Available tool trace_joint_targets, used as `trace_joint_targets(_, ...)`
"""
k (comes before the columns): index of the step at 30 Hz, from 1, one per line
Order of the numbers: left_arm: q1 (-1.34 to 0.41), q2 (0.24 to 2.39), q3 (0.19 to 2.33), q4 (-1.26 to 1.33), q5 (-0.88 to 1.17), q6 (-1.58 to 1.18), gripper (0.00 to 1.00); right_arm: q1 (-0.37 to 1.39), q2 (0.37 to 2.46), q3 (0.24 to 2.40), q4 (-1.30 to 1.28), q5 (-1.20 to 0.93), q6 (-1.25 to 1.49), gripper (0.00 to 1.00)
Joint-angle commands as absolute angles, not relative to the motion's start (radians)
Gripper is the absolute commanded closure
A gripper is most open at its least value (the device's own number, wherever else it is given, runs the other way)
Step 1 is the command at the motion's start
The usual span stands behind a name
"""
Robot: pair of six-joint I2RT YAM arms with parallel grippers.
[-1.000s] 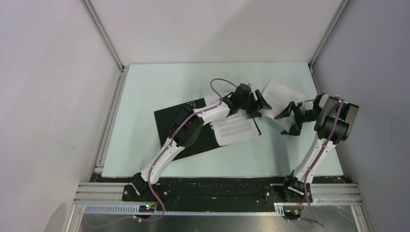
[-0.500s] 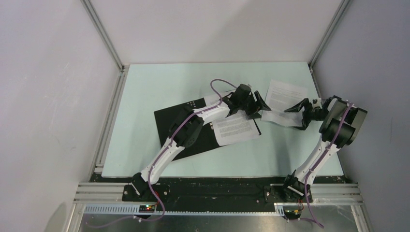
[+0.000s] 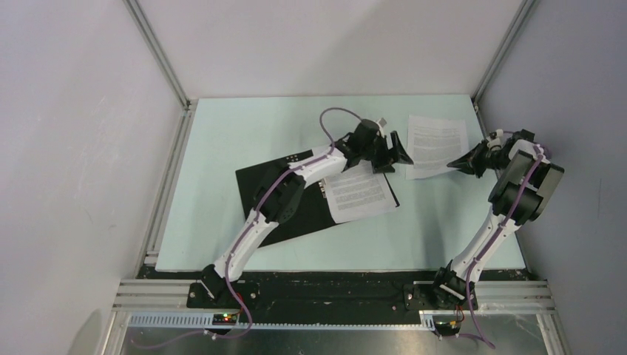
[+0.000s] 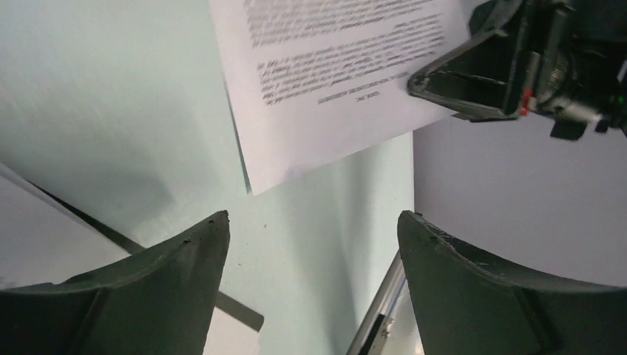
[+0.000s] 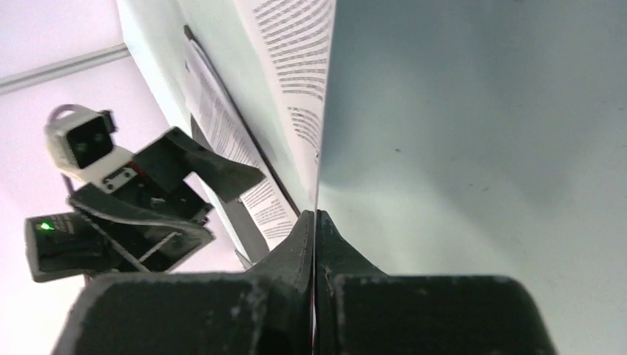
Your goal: Put the files into the folder
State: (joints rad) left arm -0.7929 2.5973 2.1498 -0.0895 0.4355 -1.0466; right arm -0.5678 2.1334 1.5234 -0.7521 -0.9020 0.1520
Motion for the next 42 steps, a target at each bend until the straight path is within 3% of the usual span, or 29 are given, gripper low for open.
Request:
trace_joint_targets(1,-0.691,2.368,2.216,-0.078,0.52,-0.794,0.11,-0.538,2.023,1.654,-0.868,-0.929,0.057,1.0)
trace_joint_targets(9,-0.494,2.082,2.05,-0.267,0.553,-0.508,0.07,-0.344,1.958,2.024,-1.049,-0.96,0.018,1.0)
trace_joint_targets(17,-0.256,1.826,1.748,-0.413,0.549,-0.391,0.03,-0.094,2.087,2.402,-0.961,-0.986,0.199,1.0)
trace_joint_targets(21,-0.153,1.756,1.66,-0.463,0.573,-0.388,0.0,0.023,2.116,2.469,-0.909,-1.021,0.223,1.0)
trace_joint_targets(26,-0.076,1.69,1.591,-0.493,0.561,-0.36,0.0,0.079,2.099,2.432,-0.874,-1.1,0.259,1.0)
trace_joint_targets(42,-0.052,1.624,1.477,-0.641,0.458,-0.216,0.0,0.01,2.027,1.744,-1.039,-1.062,0.108,1.0)
